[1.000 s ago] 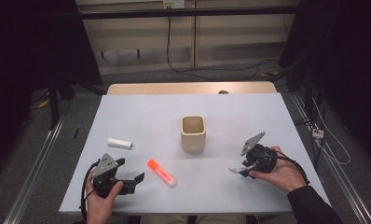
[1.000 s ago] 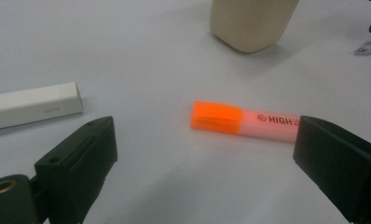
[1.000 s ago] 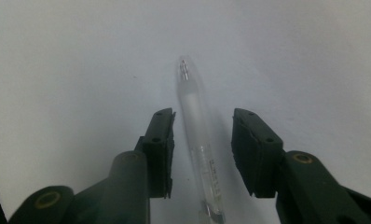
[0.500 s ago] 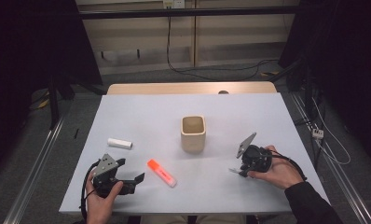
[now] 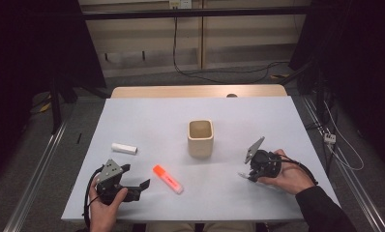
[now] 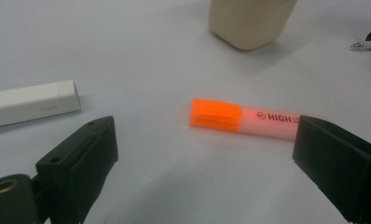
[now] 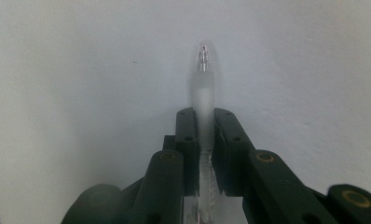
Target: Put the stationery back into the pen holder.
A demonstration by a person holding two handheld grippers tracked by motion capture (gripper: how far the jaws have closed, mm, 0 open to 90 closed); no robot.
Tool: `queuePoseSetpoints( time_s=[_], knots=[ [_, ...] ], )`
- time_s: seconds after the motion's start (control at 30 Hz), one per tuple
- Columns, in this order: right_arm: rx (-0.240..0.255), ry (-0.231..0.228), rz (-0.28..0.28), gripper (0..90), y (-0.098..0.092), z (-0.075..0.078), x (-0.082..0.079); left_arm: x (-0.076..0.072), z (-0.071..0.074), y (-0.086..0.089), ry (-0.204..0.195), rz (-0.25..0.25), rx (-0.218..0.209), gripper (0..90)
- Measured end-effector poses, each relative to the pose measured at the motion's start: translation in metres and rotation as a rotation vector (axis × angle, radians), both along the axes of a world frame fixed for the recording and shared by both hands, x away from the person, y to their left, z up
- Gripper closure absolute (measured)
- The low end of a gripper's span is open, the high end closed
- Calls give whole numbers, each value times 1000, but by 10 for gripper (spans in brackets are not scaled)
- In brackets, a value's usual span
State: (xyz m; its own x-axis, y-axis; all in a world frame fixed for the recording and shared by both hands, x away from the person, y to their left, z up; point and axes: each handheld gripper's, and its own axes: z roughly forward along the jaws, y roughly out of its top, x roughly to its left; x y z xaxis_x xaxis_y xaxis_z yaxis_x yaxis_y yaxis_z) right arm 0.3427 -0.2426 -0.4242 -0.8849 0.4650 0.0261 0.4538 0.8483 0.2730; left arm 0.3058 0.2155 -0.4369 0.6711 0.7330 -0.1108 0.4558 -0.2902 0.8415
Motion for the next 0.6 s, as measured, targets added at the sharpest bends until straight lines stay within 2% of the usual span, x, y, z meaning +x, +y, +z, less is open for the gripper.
queuePoseSetpoints(
  time_s=[0.07,0.13,0.2,0.3,0.43,0.53,0.6],
  knots=[
    [8,-3,-12,813,0,0,0,0,0,0,-1,2,-5,64],
    [42,-3,-12,813,-1,3,-1,0,0,0,-2,1,-3,64],
    [80,-8,-44,813,-4,7,-2,0,0,0,-1,2,-4,64],
    [127,-39,-59,813,-9,10,-2,0,0,0,3,8,-7,64],
    [157,-64,-89,814,-10,10,-6,0,0,0,-1,5,-4,63],
    [171,-90,-90,814,-9,12,-9,0,0,0,1,7,-6,64],
    [183,-122,-97,814,-9,15,-10,0,0,0,1,8,-8,63]
  ],
)
